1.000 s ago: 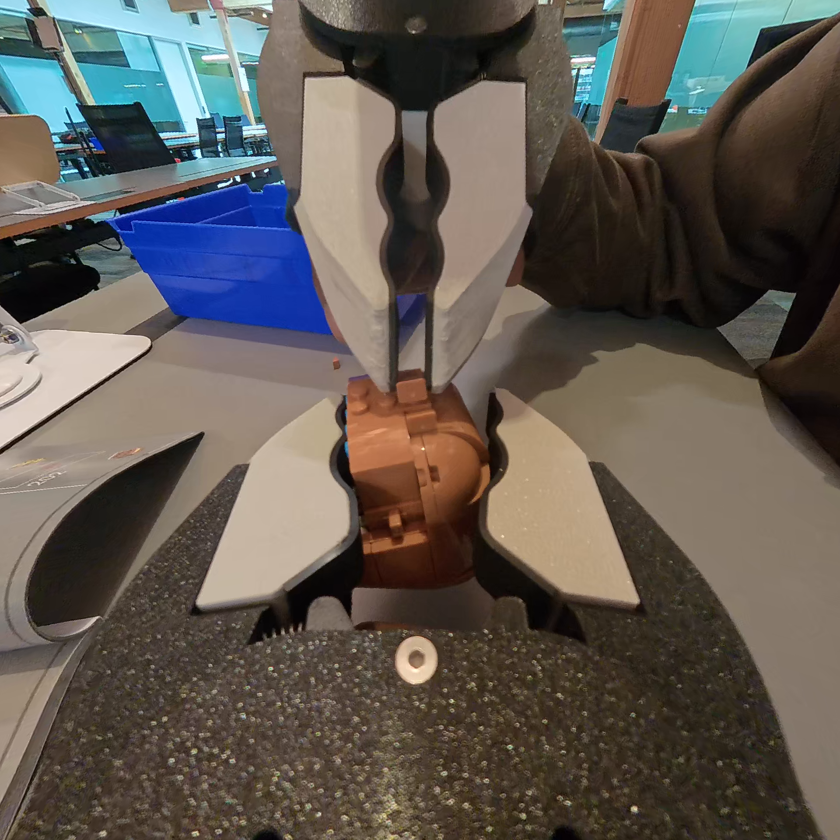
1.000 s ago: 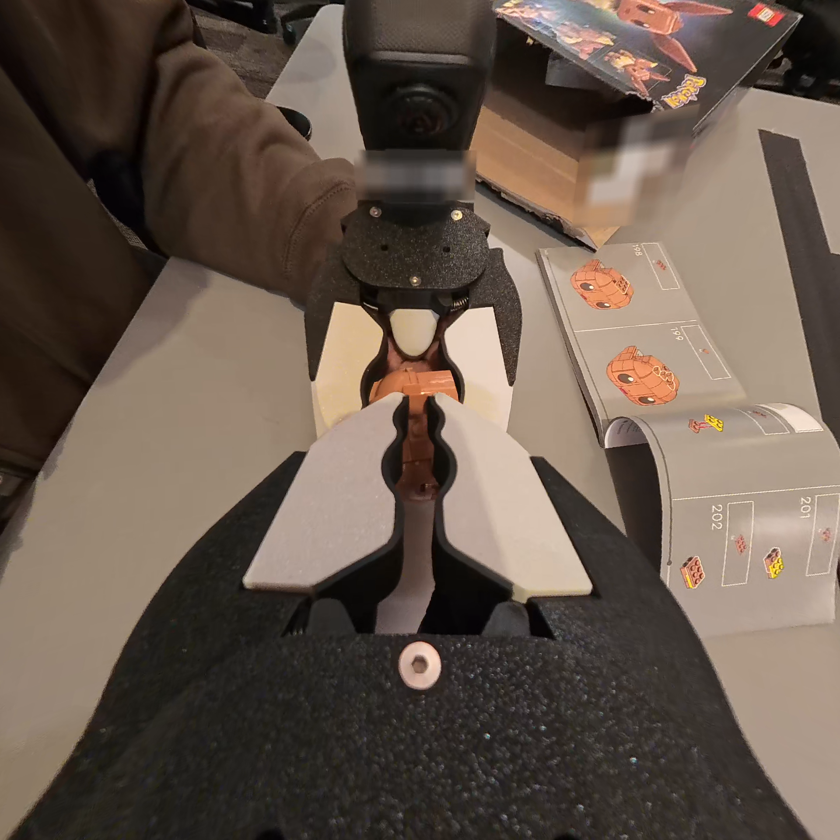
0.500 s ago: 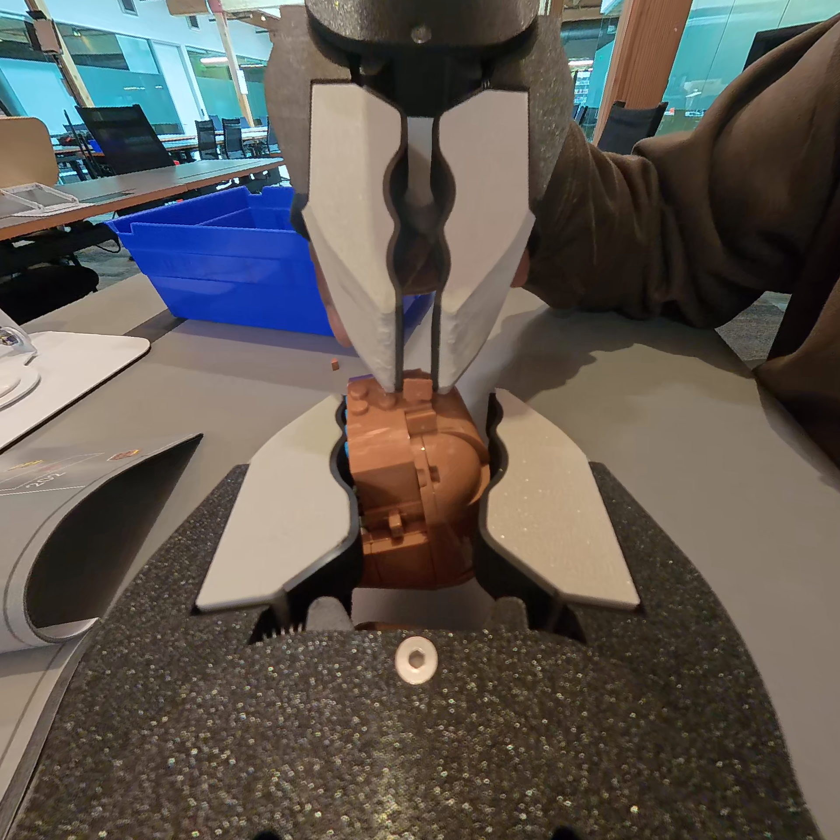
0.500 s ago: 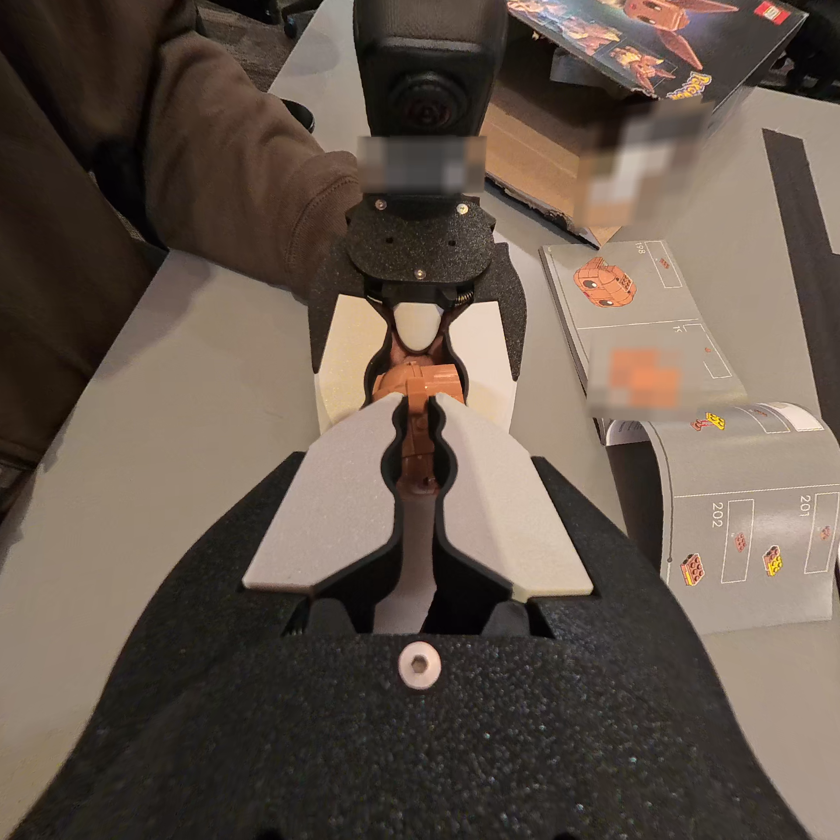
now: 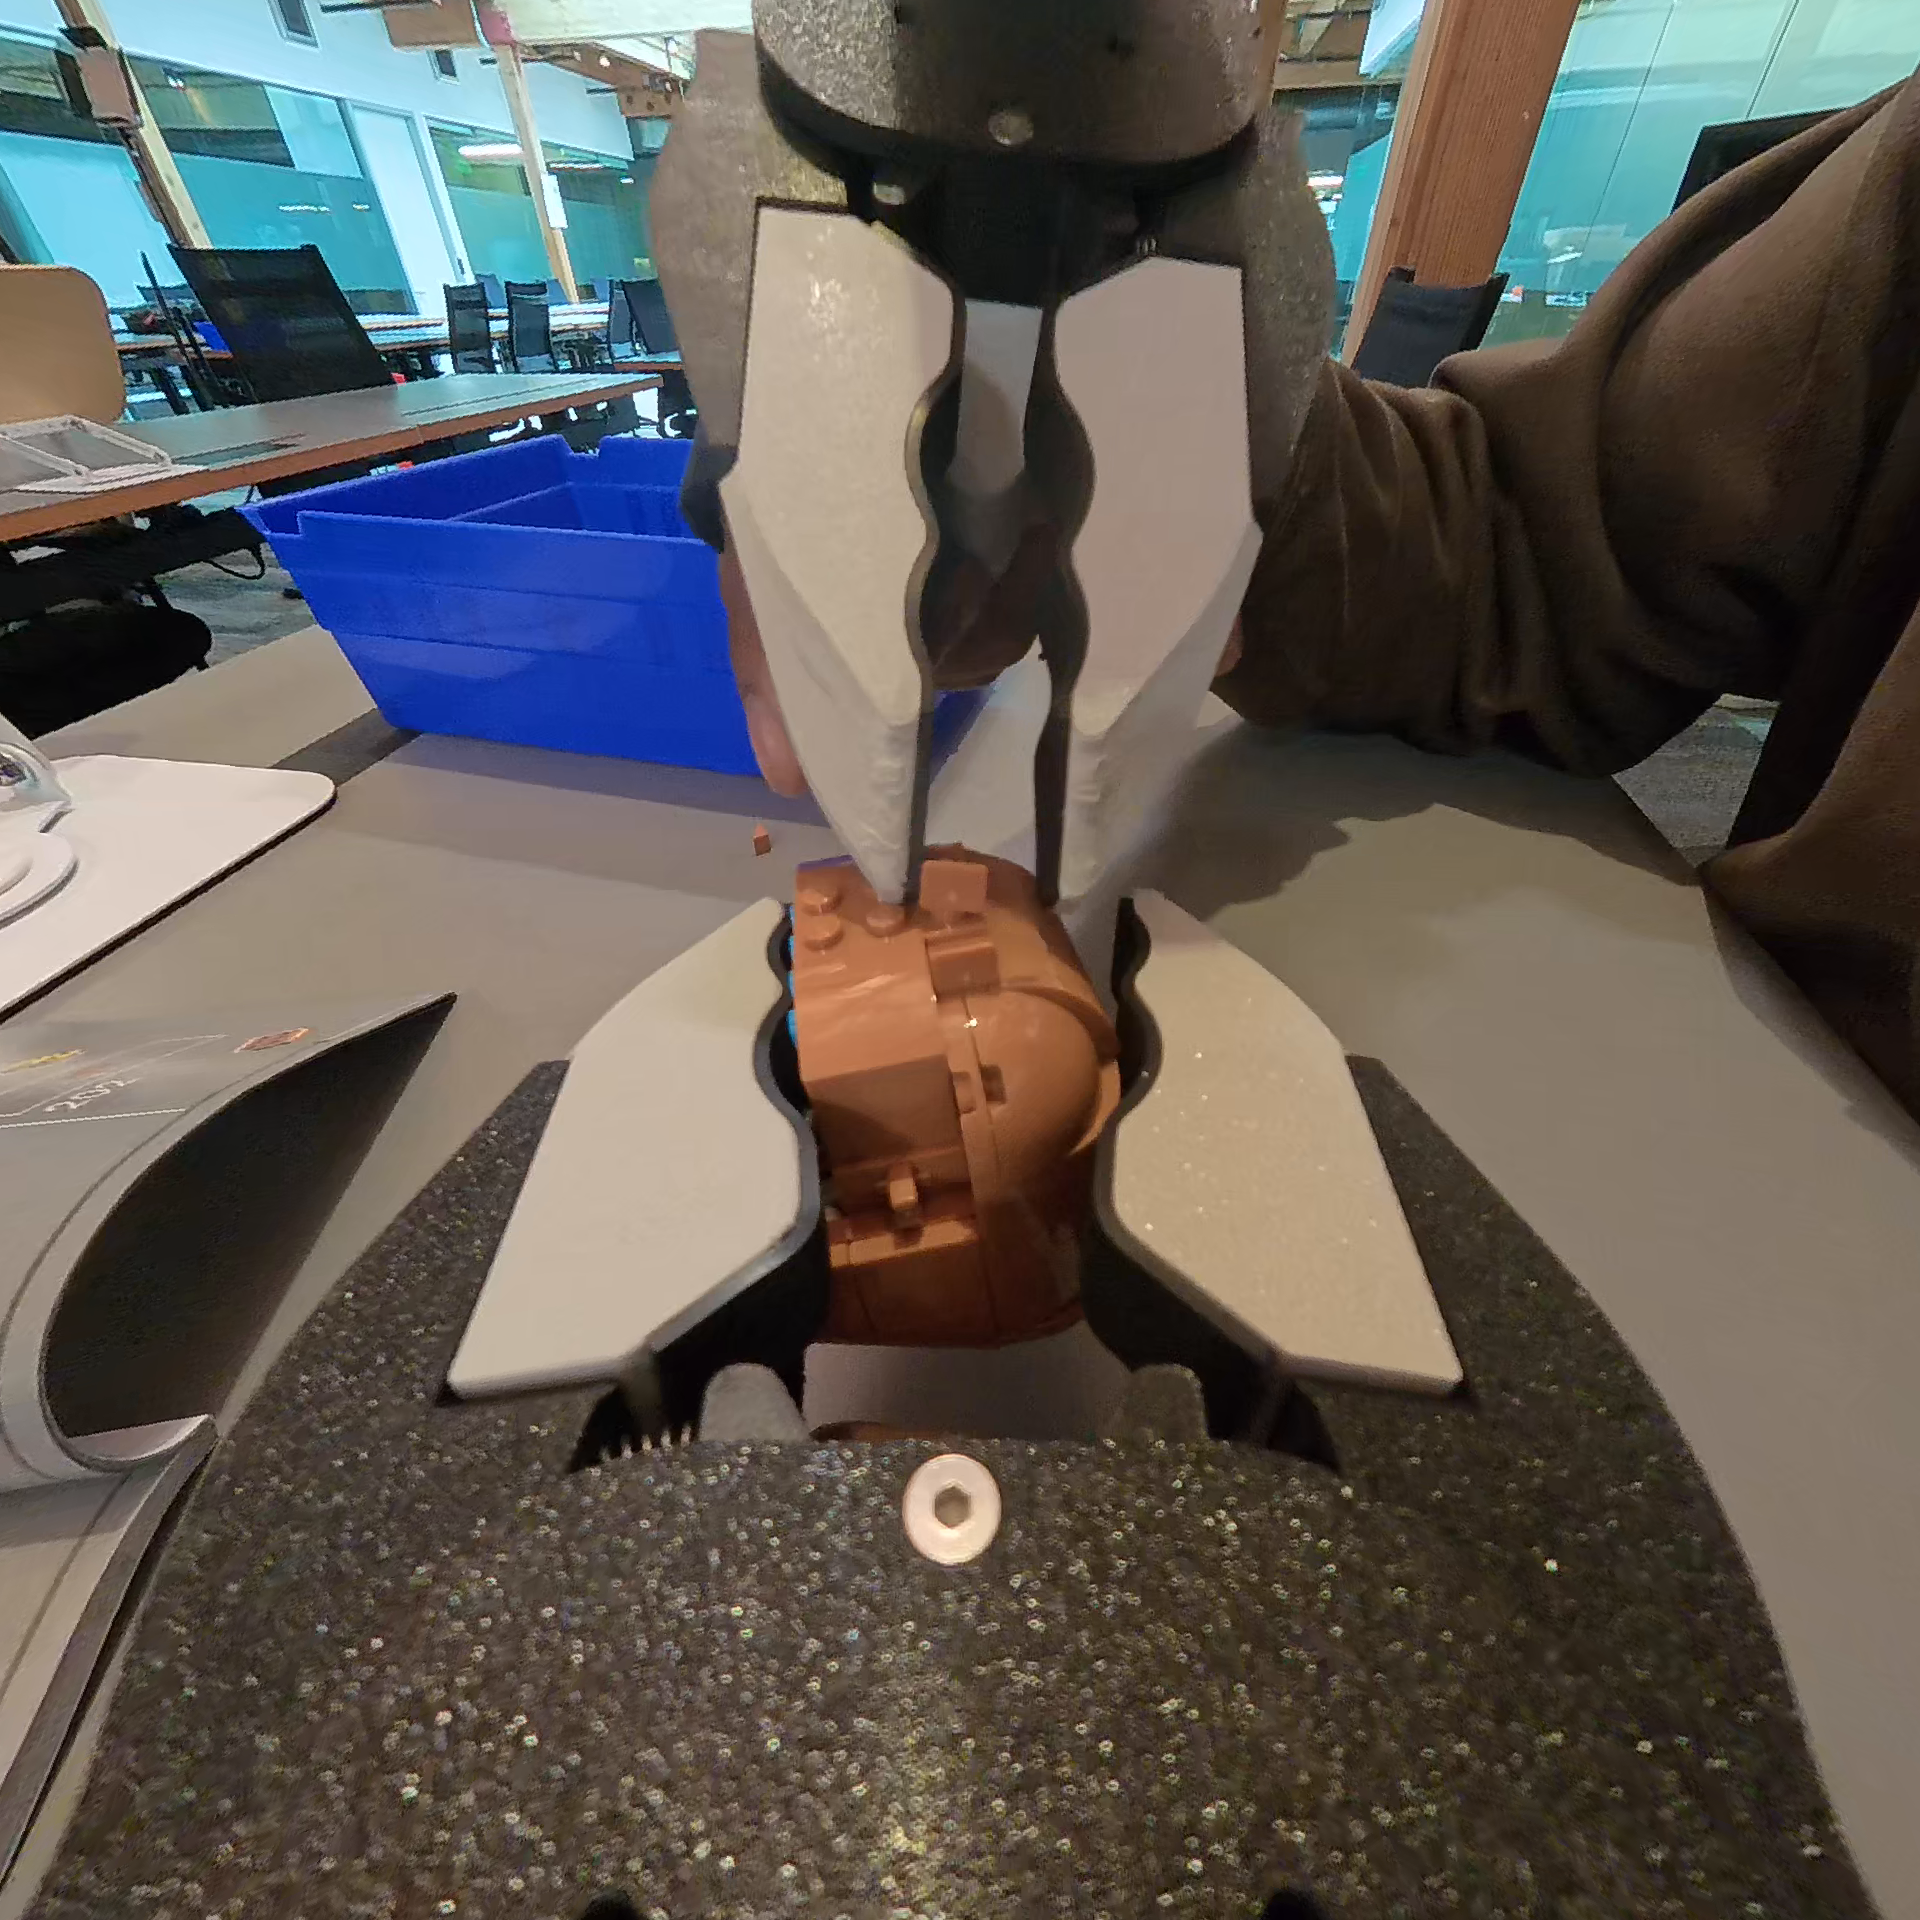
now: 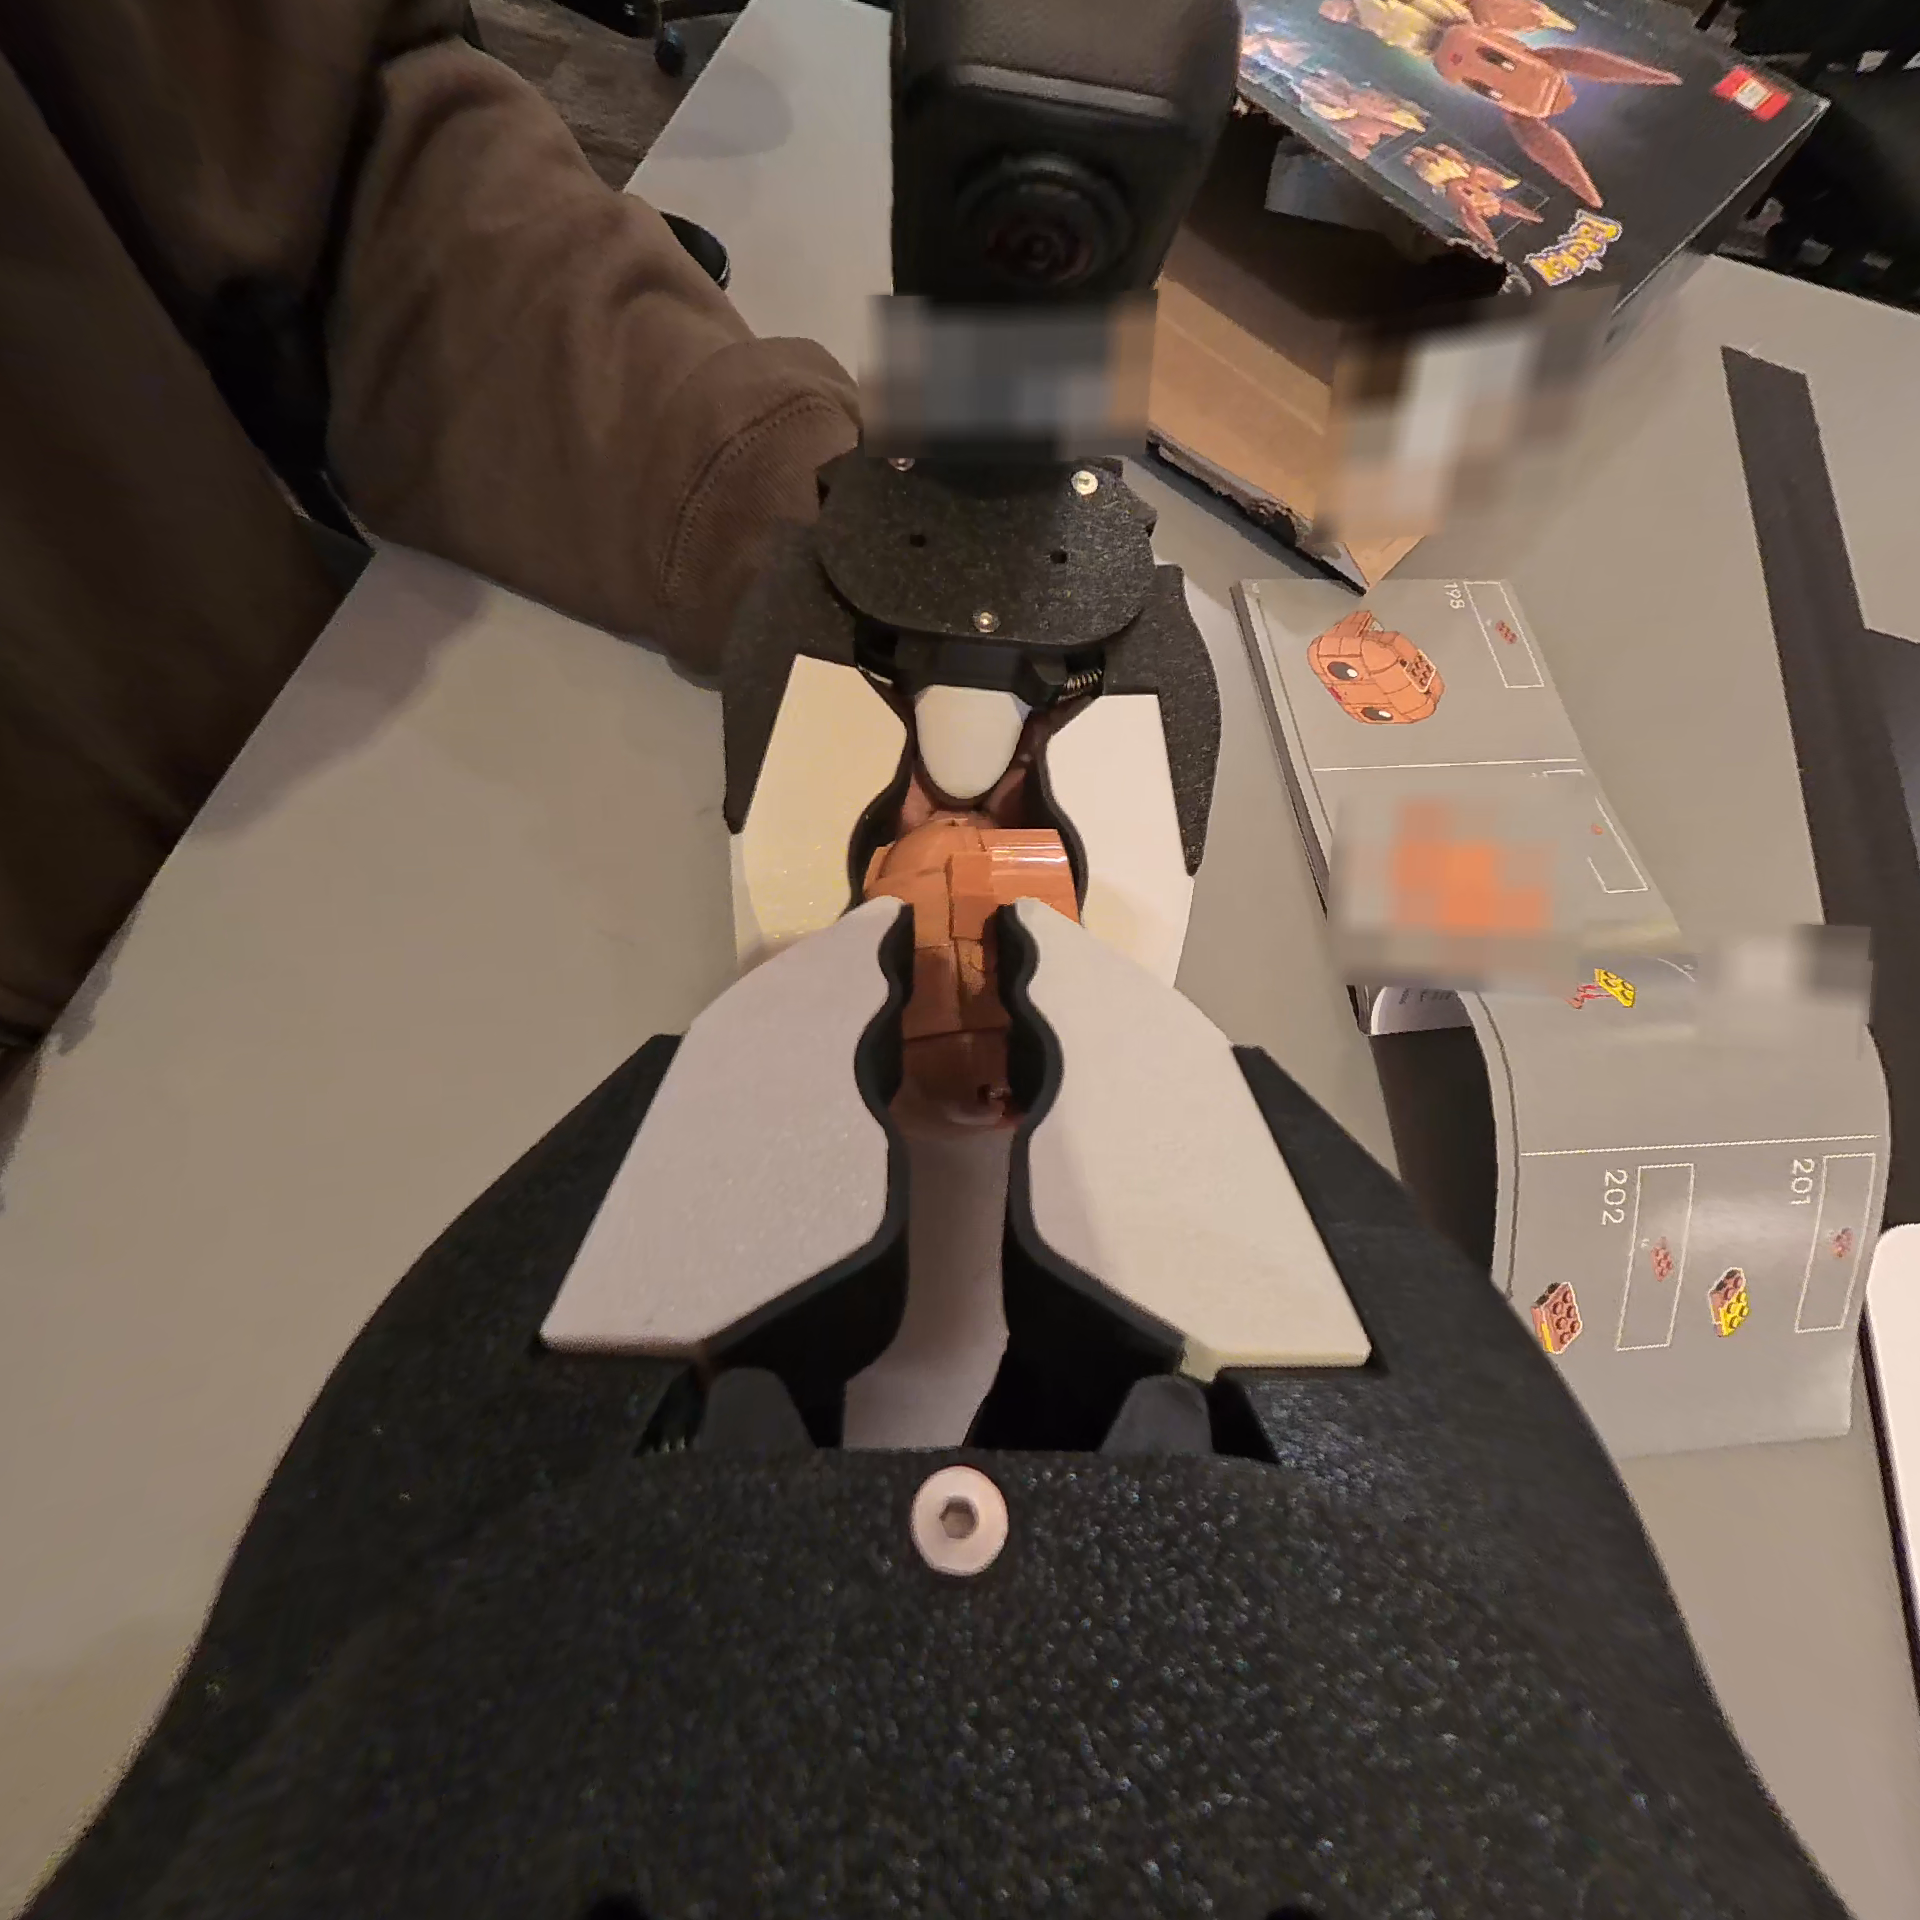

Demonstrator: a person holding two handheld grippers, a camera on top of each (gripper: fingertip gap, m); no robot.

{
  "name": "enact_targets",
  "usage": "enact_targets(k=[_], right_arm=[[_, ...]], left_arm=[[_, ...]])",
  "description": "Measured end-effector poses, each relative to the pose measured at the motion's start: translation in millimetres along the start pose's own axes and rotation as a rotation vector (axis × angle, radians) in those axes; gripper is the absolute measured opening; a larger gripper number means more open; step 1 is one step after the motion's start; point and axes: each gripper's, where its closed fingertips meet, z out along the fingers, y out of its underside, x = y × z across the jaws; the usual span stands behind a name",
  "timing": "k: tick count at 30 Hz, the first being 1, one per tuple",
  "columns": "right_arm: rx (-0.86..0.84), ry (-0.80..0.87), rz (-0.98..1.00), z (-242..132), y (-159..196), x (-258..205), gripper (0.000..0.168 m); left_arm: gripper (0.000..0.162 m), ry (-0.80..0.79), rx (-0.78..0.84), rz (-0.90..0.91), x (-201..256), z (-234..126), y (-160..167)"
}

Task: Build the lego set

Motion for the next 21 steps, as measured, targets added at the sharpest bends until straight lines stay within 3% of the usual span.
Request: enact_targets(k=[10, 21], right_arm=[[0.045, 0.01, -0.008, -3.6, -5.7, 1.8, 0.017], [0.046, -0.025, 0.048, -2.6, -2.7, 0.4, 0.005]], left_arm=[[0.057, 0.006, -0.003, 0.001, 1.7, 0.6, 0.3], [0.057, 0.005, -0.037, 0.036, 5.3, 2.9, 4.5]])
